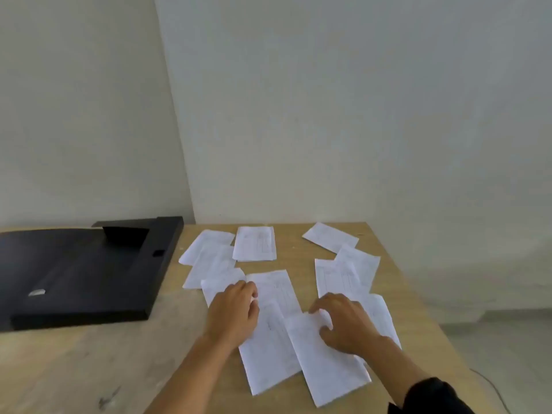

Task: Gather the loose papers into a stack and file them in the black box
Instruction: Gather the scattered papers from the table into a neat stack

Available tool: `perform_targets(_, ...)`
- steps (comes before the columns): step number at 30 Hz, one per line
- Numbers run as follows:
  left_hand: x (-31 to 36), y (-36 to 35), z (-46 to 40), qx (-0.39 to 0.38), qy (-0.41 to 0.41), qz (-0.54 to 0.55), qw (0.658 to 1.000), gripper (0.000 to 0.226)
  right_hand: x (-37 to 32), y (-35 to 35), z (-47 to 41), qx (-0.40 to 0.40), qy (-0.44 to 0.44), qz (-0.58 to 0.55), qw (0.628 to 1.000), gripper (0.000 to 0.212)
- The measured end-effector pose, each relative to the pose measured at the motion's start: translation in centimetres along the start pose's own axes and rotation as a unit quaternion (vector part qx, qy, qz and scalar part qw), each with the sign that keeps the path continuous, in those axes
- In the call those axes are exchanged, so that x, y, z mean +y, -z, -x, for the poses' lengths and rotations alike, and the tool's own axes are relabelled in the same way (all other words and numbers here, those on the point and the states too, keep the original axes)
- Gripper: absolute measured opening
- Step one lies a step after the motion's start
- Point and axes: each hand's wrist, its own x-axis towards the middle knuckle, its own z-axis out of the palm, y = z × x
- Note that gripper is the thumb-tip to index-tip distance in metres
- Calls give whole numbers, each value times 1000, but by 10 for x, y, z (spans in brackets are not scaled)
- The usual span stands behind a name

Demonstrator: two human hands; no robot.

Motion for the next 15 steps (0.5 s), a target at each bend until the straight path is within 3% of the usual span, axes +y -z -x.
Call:
perform_targets(2,2,-14,7,-47,23,-19,998,28,10,-6,8,-35,1,21,999,40)
perform_targets(5,4,-34,19,-103,56,-28,993,35,22,-22,14,-17,-13,12,1000,46)
perform_targets(12,8,-44,20,-111,148,34,982,47,-6,-48,-17,-6,-18,-4,1000,42)
perform_targets(15,8,-44,16,-109,187,31,976,63,-11,-45,-29,13,-3,-6,1000,42)
